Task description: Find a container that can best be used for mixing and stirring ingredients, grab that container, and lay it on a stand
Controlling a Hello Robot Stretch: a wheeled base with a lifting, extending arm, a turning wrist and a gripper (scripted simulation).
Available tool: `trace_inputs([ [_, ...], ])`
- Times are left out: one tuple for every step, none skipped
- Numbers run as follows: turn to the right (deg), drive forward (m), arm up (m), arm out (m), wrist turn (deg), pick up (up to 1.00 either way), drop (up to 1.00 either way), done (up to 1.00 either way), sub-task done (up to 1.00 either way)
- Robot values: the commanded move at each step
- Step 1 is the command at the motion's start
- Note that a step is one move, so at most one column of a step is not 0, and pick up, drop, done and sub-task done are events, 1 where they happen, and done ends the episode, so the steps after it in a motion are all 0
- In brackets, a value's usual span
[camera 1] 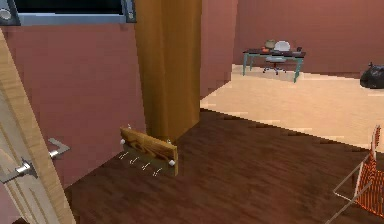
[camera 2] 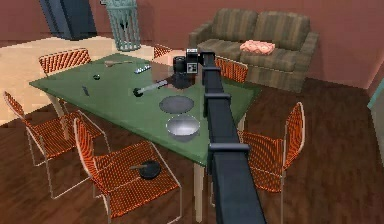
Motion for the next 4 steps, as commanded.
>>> trace_inputs([
  [0.0, 0.00, 0.00, 0.00, 36.0, 0.00, 0.00, 0.00, 0.00],
  [0.0, 0.00, -0.30, 0.00, 0.0, 0.00, 0.00, 0.00, 0.00],
  [0.0, 0.00, 0.00, 0.00, 0.0, 1.00, 0.00, 0.00, 0.00],
  [0.0, 0.00, 0.10, 0.00, 0.0, 0.00, 0.00, 0.00, 0.00],
])
